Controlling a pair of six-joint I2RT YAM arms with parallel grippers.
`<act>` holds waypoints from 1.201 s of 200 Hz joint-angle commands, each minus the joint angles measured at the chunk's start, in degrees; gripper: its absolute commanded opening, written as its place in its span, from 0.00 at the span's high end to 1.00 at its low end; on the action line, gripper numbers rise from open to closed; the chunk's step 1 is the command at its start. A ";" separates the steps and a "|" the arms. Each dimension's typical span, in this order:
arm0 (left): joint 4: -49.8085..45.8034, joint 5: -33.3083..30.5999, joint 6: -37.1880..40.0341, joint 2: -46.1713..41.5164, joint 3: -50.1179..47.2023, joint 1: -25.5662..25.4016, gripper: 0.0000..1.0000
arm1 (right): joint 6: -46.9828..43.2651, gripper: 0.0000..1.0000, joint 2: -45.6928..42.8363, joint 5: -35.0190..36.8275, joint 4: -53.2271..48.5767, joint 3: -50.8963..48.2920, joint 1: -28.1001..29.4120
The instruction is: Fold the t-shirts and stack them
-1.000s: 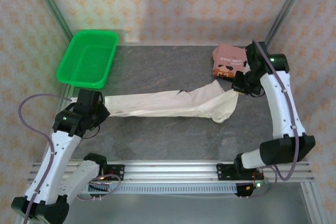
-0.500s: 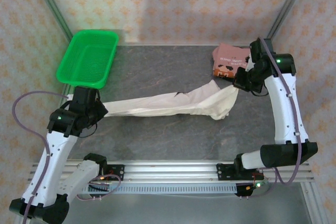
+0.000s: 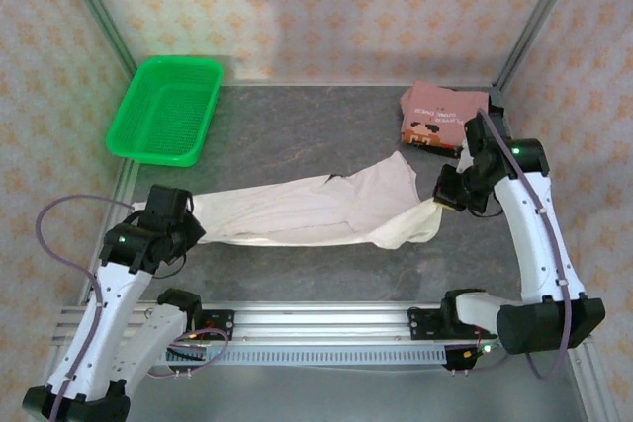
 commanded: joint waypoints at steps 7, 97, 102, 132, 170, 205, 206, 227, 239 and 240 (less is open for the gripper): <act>2.39 -3.05 -0.71 1.17 -2.28 0.53 0.95 | 1.01 1.00 0.29 -0.28 3.68 -1.97 0.23; 14.71 -4.46 4.79 20.05 1.49 0.54 0.95 | 1.47 1.00 16.69 -5.40 16.03 1.84 4.18; 15.56 -4.59 5.23 21.71 2.06 0.58 0.95 | 1.30 1.00 18.26 -5.24 16.50 2.63 4.54; 20.26 -3.25 7.77 33.54 6.44 0.53 0.95 | 0.86 0.98 25.82 -6.22 20.43 5.91 5.06; 19.23 -1.22 7.75 38.79 12.53 0.37 0.29 | -0.31 0.48 25.32 0.01 18.23 9.16 4.96; 10.73 -0.82 6.02 25.20 11.91 -0.46 0.00 | 4.04 0.22 10.69 7.89 8.22 2.65 3.66; 10.50 -0.67 6.02 24.79 11.80 -0.44 0.00 | 4.42 0.22 10.16 7.82 8.12 2.26 3.61; 5.56 4.60 4.85 19.35 7.62 -0.51 0.00 | 10.88 0.23 -0.09 1.62 8.38 -8.94 3.66; 4.91 7.85 3.35 17.27 3.29 -0.93 0.02 | 13.36 0.29 -4.34 -1.26 8.72 -15.87 4.03; 4.91 8.02 3.23 17.13 2.88 -0.99 0.03 | 13.52 0.30 -4.61 -1.19 8.72 -16.40 4.07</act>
